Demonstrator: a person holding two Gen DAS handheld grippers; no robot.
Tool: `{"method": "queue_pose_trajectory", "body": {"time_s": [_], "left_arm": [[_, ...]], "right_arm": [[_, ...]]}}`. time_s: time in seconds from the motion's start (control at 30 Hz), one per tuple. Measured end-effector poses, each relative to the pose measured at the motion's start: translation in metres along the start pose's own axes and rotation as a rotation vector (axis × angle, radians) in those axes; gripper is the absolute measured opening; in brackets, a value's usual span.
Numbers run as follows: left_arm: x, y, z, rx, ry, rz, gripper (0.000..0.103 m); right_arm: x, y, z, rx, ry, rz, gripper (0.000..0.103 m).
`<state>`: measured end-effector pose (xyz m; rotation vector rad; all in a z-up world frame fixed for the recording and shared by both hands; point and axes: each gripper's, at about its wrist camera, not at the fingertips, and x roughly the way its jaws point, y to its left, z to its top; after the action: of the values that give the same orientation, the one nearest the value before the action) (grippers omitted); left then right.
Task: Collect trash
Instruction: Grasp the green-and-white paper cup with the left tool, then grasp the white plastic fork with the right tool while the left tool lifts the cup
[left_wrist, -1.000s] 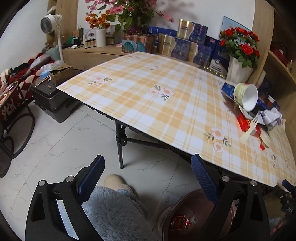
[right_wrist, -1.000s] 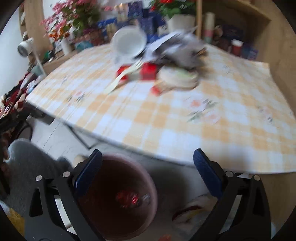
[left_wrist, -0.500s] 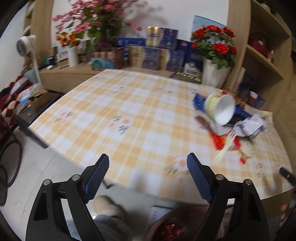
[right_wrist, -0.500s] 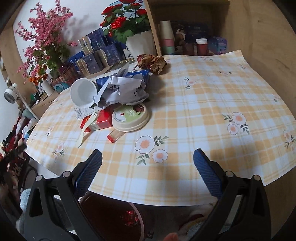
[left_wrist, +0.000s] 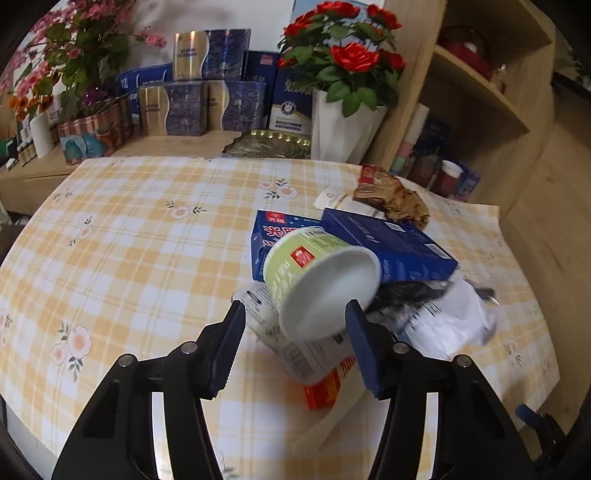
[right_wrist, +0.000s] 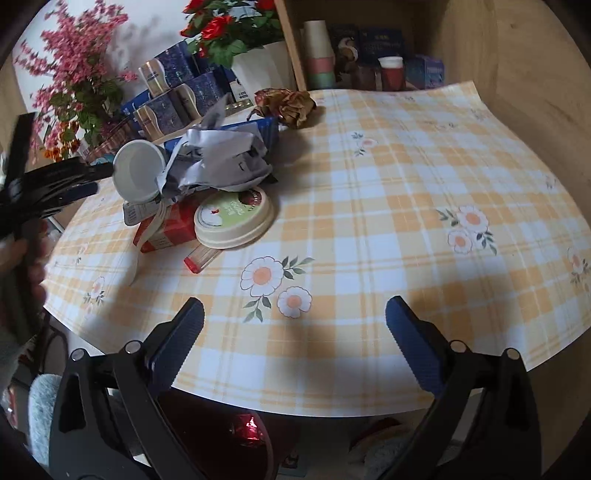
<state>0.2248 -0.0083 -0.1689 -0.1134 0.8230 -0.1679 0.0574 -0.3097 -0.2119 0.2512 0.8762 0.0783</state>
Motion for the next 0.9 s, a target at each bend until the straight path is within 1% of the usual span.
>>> {"method": "queue_pose_trajectory", "body": {"time_s": [0.07,0.1,0.13,0.2,0.23,0.27,0.3,0.37,0.43,0.47,0.53,0.6,0.67,0.7,0.73,0.77,0.87,0.9], "left_arm": [[0.011,0.006,0.005,-0.028,0.015,0.017,0.055],[0.017,0.01,0.008,-0.043,0.024,0.016,0.053],[0.021,0.012,0.01,-0.045,0.035,0.009,0.047],[0.024,0.015,0.011,-0.029,0.076,0.012,0.007],[0.022,0.019,0.01,-0.031,0.084,0.011,0.005],[0.018,0.022,0.009,-0.038,0.074,-0.008,0.004],[0.012,0.026,0.008,-0.045,0.058,-0.025,0.004],[-0.005,0.035,0.006,-0.051,0.023,-0.027,0.004],[-0.023,0.045,0.005,-0.074,-0.003,-0.043,0.004],[-0.034,0.052,0.002,-0.083,-0.014,-0.049,0.004],[-0.052,0.063,-0.003,-0.085,-0.023,-0.044,0.004],[-0.071,0.077,-0.016,-0.082,-0.027,-0.024,0.004],[-0.086,0.088,-0.03,-0.078,-0.023,0.001,0.004],[-0.092,0.094,-0.037,-0.08,-0.02,0.012,0.004],[-0.098,0.1,-0.045,-0.084,-0.015,0.023,0.004],[-0.102,0.106,-0.051,-0.093,-0.01,0.029,0.004],[-0.119,0.129,-0.077,-0.166,0.01,0.039,0.004],[-0.123,0.137,-0.085,-0.192,0.016,0.041,0.004]], "right_arm": [[-0.002,-0.003,0.0,0.002,-0.005,-0.005,0.097],[-0.002,-0.005,0.0,0.005,-0.004,-0.008,0.097],[-0.001,-0.006,0.0,0.009,-0.004,-0.014,0.097],[0.003,-0.008,-0.001,0.024,0.005,-0.022,0.097],[0.005,-0.008,-0.001,0.032,0.009,-0.019,0.097],[0.007,-0.006,-0.001,0.041,0.013,-0.01,0.097],[0.009,-0.004,-0.001,0.04,0.014,-0.001,0.097],[0.011,0.005,0.001,0.025,0.014,0.021,0.097],[0.016,0.022,0.003,-0.006,0.017,0.061,0.095],[0.019,0.032,0.004,-0.023,0.021,0.084,0.09],[0.027,0.057,0.006,-0.073,0.03,0.13,0.084],[0.039,0.084,0.008,-0.12,0.036,0.175,0.078],[0.051,0.104,0.01,-0.135,0.053,0.213,0.071],[0.061,0.116,0.012,-0.132,0.072,0.241,0.067],[0.071,0.125,0.015,-0.123,0.093,0.258,0.06],[0.078,0.131,0.017,-0.114,0.108,0.265,0.055],[0.104,0.149,0.022,-0.042,0.165,0.278,0.049],[0.106,0.152,0.025,-0.026,0.151,0.268,0.048]]}}
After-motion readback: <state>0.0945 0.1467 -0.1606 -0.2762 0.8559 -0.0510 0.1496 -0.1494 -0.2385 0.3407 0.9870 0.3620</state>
